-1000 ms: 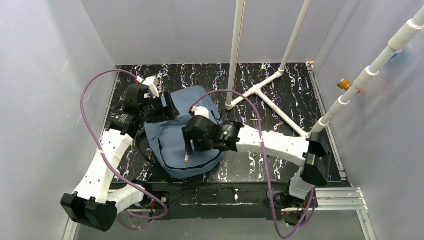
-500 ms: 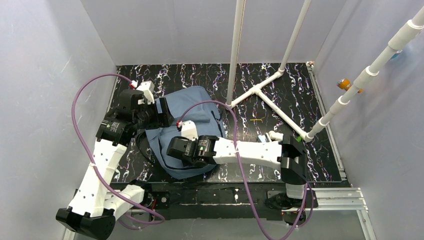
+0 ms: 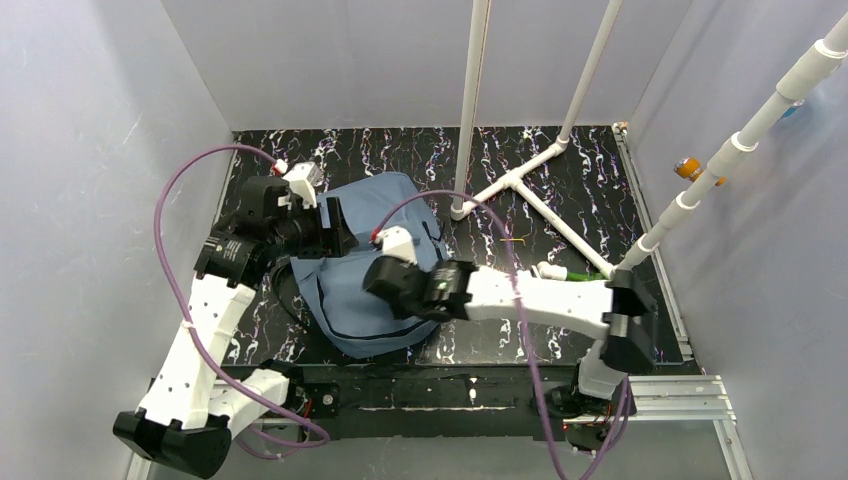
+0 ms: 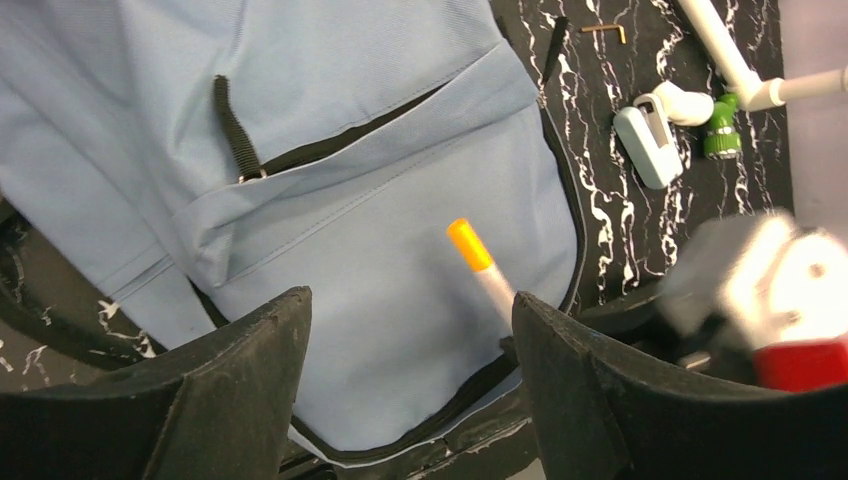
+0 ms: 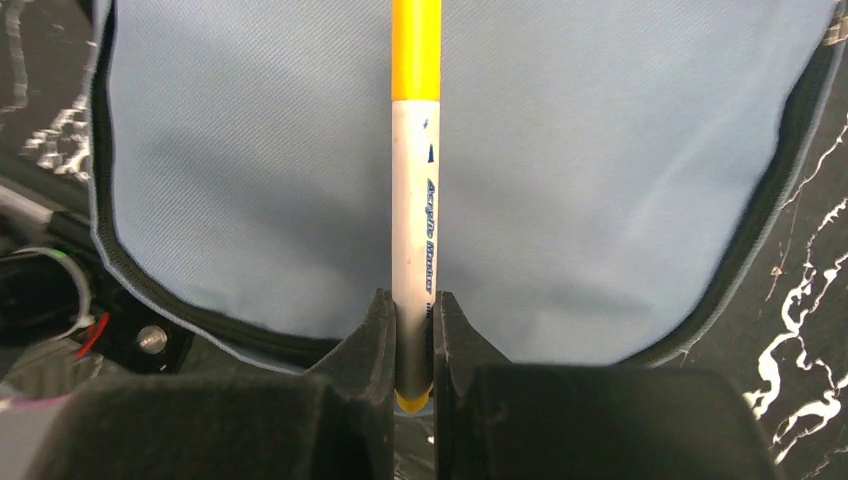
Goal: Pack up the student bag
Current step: Pick up the stationery from the student bag.
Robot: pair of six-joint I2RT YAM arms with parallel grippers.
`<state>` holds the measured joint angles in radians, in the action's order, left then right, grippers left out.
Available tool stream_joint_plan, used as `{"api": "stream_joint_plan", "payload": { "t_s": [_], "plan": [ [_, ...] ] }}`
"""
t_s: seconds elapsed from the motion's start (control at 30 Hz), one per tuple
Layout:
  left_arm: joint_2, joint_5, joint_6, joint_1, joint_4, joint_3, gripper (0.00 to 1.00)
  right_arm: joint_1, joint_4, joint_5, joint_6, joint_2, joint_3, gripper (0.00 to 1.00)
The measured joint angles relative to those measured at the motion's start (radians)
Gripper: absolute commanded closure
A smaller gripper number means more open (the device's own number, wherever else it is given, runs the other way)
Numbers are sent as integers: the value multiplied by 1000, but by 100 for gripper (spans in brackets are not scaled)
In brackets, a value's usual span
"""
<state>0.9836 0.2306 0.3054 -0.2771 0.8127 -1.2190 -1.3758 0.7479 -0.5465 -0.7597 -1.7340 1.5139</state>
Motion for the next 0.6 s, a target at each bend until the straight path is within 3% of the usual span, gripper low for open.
{"api": "stream_joint_plan", "payload": {
  "t_s": [0.1, 0.23, 0.47, 0.6],
  "plan": [
    [42, 41, -2, 0, -8, -10, 33, 83, -78, 89, 51, 133, -104, 99],
    [160, 74, -30, 0, -26, -67, 35, 286, -208, 249, 89, 296, -234, 99],
    [410, 14, -139, -54, -56, -195, 34, 473, -275, 486, 177, 319, -243, 99],
    [540, -77, -208, -169, -57, -297, 60, 558, -299, 634, 220, 286, -217, 99]
  ]
}}
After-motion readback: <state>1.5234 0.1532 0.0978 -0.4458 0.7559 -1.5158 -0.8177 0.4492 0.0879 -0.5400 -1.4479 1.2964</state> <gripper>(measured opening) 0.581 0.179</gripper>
